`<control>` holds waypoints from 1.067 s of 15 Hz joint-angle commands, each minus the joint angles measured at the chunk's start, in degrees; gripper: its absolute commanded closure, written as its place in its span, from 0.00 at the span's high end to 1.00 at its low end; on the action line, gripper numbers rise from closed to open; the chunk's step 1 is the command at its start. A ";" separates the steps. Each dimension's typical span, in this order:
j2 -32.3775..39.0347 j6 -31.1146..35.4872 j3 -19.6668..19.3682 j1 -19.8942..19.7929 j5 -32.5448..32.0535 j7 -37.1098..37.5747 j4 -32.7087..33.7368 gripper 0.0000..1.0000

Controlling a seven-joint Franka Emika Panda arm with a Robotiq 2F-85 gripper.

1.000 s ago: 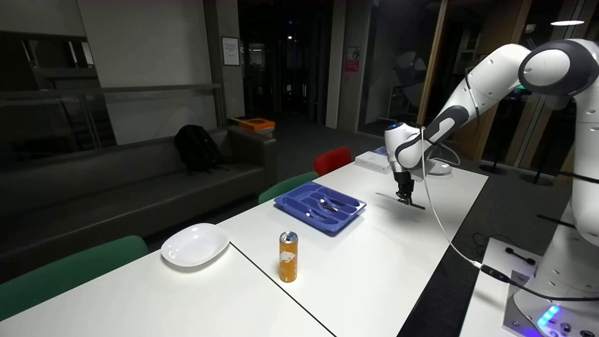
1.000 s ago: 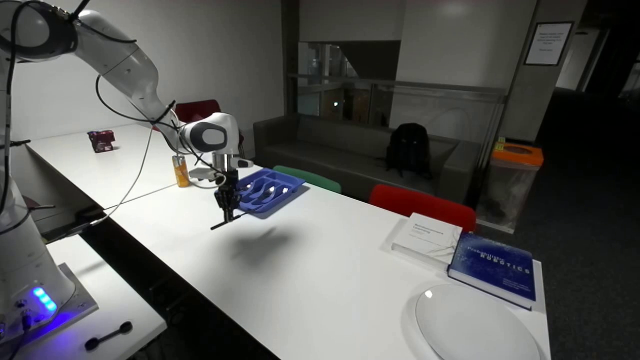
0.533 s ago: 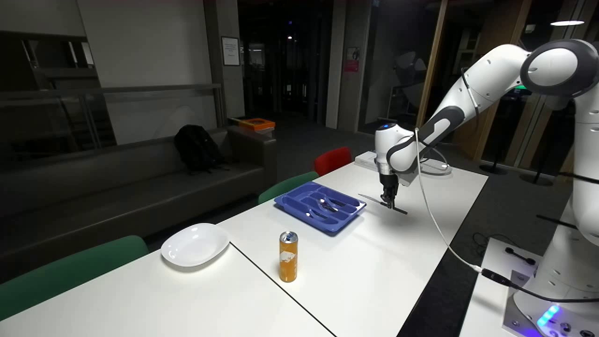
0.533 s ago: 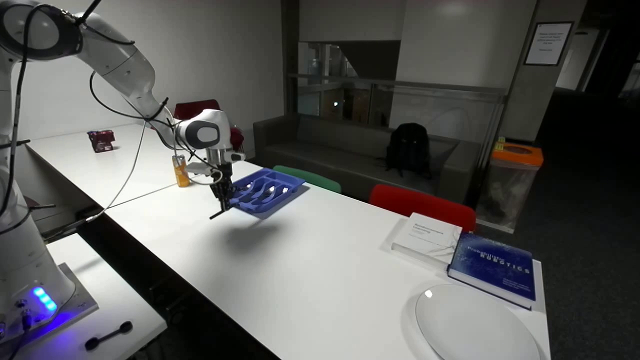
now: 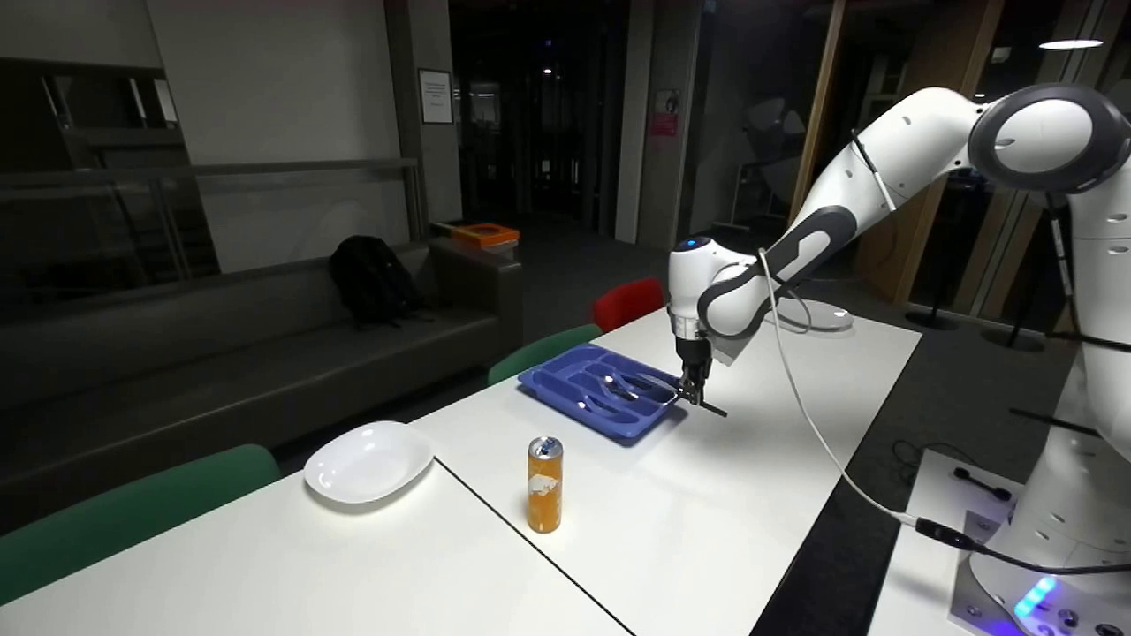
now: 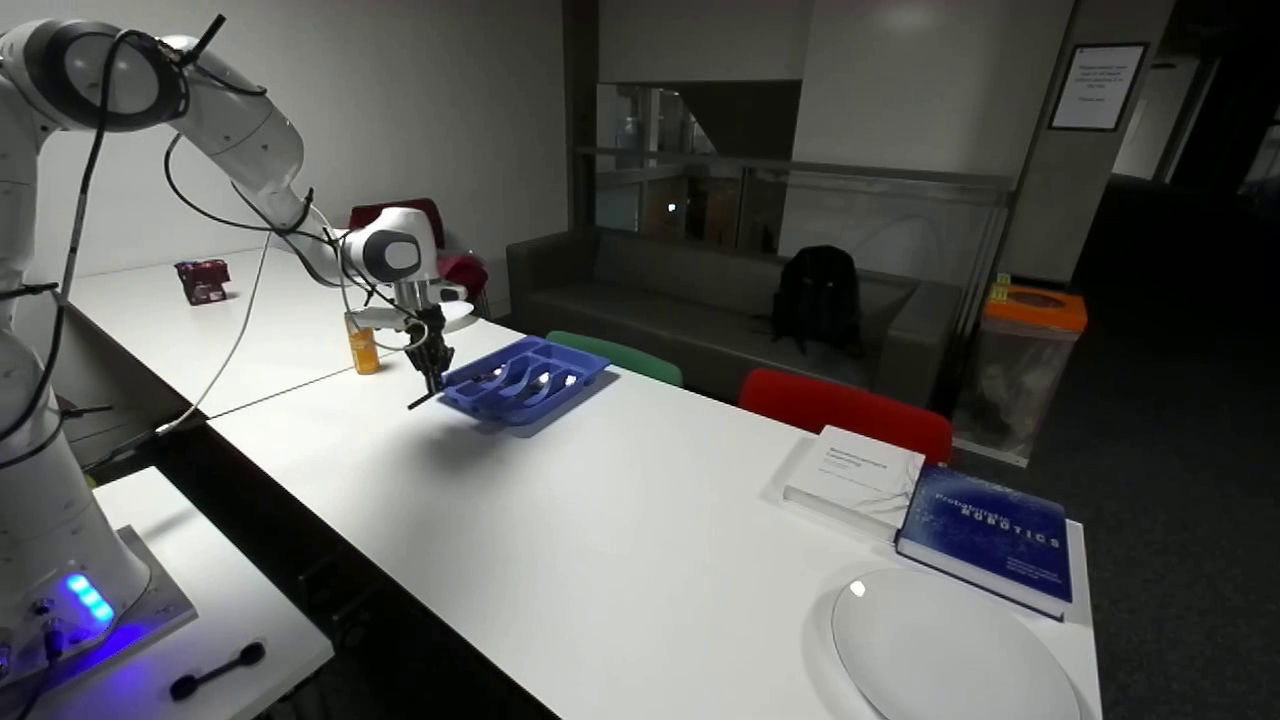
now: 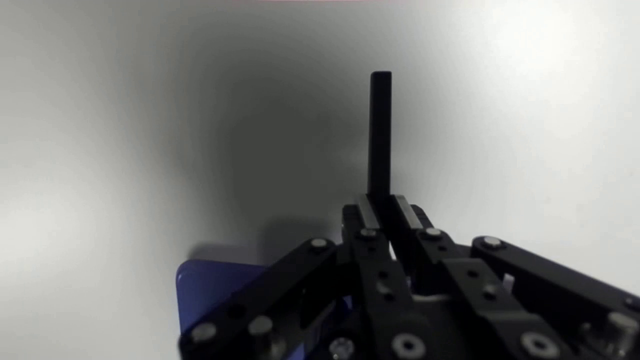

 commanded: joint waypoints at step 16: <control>19.60 -14.29 1.57 1.51 8.52 0.39 31.24 0.03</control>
